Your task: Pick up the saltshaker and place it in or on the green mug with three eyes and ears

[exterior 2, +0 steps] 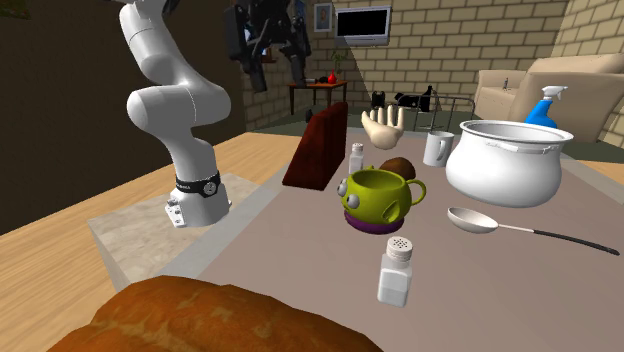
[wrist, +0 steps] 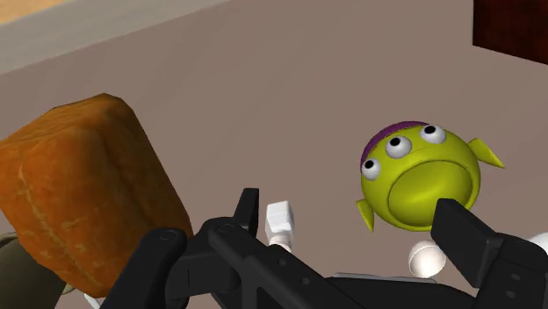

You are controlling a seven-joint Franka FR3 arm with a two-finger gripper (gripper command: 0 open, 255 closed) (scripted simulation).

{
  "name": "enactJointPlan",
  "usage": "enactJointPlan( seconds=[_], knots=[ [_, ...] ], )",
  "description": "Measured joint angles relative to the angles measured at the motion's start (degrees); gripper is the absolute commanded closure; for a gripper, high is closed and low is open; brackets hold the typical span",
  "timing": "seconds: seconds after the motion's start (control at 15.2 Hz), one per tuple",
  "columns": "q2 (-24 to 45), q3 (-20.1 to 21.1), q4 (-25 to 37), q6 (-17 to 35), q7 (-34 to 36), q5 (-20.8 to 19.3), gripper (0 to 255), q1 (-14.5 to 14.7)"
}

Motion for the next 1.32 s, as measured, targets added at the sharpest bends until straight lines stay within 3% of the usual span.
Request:
enactJointPlan(
  seconds=[0.79,1.12,1.32],
  knots=[
    [21.0,-5.0,-2.1,27.3,-10.7,4.1,0,3.3],
    [31.8,-6.9,1.3,36.1,-17.7,9.9,0,5.5],
    [40.0,-7.1,5.7,40.4,-23.4,15.5,0,6.4]
  ],
)
